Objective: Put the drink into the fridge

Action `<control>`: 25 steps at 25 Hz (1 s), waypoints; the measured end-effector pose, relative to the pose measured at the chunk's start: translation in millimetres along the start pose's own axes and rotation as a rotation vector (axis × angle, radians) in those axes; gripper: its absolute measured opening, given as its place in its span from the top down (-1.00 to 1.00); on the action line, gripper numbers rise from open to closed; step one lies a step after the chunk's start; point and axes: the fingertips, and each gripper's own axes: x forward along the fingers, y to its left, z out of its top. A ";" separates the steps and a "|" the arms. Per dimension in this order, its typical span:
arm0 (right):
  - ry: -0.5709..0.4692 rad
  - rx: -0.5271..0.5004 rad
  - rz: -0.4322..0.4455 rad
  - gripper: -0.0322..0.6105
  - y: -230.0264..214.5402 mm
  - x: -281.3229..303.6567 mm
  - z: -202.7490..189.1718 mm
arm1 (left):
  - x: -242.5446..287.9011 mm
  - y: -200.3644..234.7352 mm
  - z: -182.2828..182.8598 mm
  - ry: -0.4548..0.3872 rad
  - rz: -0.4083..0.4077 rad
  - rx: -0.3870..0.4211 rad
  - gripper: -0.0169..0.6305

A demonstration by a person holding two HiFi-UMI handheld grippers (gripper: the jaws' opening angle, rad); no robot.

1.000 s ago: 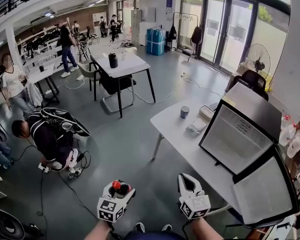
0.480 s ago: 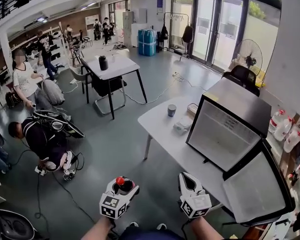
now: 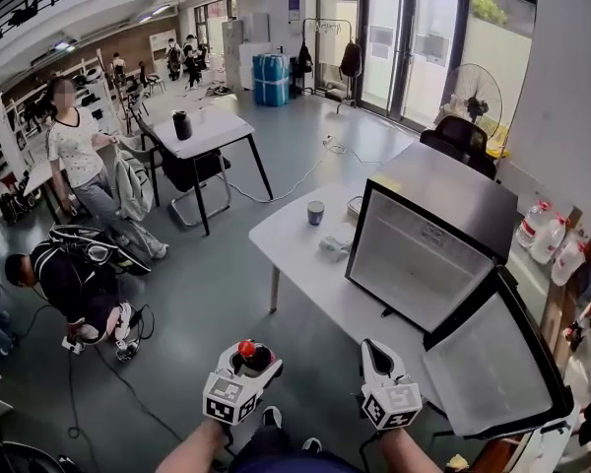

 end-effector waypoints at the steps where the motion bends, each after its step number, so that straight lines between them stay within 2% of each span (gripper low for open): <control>1: -0.001 0.001 -0.011 0.88 -4.7 -0.3 1.1 | 5.9 -2.1 1.2 0.004 -0.012 0.004 -0.02; 13: 0.000 0.016 -0.171 0.88 -63.4 33.5 4.3 | 102.0 0.9 29.2 0.018 -0.187 0.039 -0.02; 25: -0.014 0.030 -0.333 0.88 -105.4 75.1 11.2 | 192.4 12.4 53.0 0.049 -0.352 0.122 -0.02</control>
